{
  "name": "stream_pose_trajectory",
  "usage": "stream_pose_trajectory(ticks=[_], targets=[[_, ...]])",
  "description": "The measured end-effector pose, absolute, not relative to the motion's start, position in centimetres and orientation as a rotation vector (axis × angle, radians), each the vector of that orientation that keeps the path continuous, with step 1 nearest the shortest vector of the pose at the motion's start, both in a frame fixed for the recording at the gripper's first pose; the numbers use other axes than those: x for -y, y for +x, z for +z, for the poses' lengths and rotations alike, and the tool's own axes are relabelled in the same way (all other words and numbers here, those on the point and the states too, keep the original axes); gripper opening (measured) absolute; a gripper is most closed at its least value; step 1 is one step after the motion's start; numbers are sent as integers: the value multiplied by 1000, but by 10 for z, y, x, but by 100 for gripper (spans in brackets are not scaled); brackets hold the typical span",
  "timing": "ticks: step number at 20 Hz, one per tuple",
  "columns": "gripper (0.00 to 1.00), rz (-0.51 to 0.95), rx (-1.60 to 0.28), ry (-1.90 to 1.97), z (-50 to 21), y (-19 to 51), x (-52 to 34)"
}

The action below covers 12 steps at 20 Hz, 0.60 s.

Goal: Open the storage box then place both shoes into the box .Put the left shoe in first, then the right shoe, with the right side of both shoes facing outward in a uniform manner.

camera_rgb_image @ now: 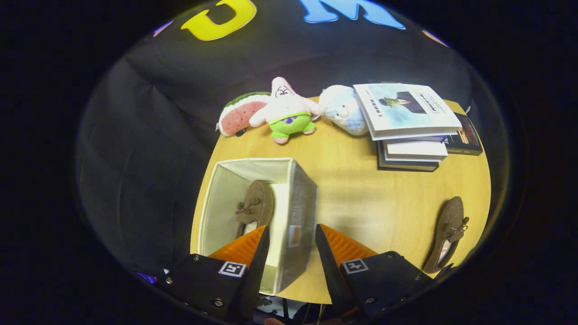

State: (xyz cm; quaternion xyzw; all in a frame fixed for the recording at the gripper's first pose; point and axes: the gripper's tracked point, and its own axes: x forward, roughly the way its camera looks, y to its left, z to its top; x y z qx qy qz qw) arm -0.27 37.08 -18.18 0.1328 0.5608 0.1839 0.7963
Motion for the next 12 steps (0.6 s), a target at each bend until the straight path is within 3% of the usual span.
stream_pose_trajectory(ticks=[12], targets=[[62, 336, -1202, 333, -215, -19, -201]])
